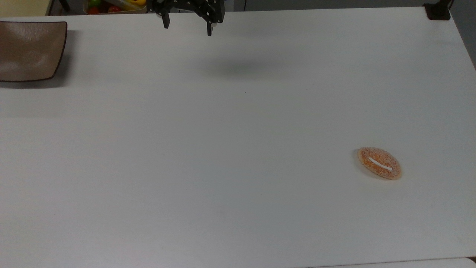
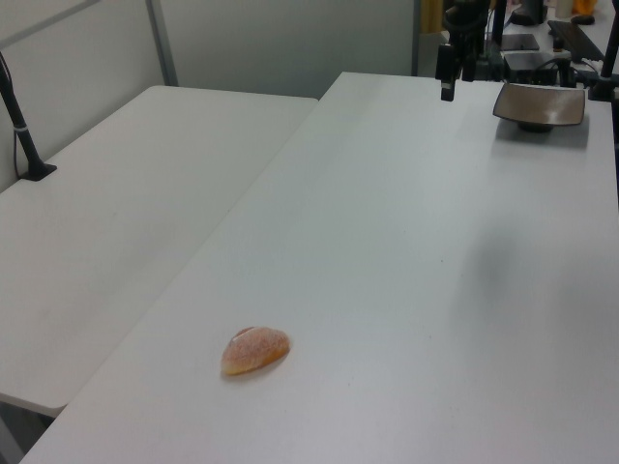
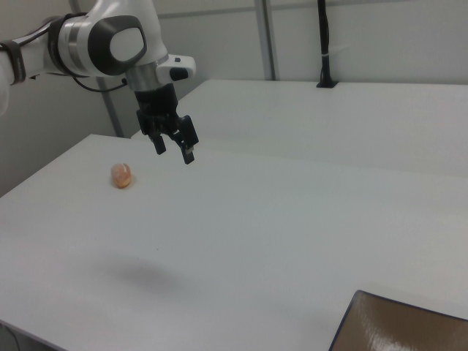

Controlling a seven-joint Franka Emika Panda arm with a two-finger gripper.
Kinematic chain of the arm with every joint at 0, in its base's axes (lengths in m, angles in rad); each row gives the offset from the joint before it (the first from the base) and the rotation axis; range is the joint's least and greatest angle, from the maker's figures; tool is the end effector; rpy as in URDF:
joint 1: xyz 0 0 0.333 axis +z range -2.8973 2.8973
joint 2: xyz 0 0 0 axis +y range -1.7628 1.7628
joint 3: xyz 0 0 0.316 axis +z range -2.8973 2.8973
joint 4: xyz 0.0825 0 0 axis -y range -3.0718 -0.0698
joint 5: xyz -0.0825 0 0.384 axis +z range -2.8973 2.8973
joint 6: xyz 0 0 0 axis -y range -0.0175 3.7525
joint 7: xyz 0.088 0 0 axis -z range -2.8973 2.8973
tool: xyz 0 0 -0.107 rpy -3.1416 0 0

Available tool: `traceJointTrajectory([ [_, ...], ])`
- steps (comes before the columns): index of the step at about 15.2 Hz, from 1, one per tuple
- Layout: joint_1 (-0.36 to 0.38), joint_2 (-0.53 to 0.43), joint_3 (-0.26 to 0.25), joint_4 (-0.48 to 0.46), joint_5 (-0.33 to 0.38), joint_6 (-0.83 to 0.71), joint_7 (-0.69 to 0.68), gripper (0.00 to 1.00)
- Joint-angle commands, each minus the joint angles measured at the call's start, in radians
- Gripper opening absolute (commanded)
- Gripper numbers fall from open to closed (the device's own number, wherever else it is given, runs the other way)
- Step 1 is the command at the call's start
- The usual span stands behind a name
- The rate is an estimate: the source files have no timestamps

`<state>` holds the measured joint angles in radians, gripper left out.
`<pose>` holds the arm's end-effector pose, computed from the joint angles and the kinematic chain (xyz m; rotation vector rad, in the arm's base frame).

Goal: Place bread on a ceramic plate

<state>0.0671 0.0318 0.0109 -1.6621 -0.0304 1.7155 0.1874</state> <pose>0.5725 0.0418 0.5759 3.1104 -0.1640 0.0395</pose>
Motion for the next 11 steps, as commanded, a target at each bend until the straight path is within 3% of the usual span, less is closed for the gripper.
traceJointTrajectory([
  [1, -0.004, -0.027, -0.002, -0.030, -0.006, 0.021, 0.015, 1.00],
  [8, 0.002, -0.027, 0.000, -0.030, 0.000, 0.029, 0.001, 1.00],
  [11, 0.048, -0.024, 0.035, -0.012, 0.004, 0.032, 0.012, 1.00],
])
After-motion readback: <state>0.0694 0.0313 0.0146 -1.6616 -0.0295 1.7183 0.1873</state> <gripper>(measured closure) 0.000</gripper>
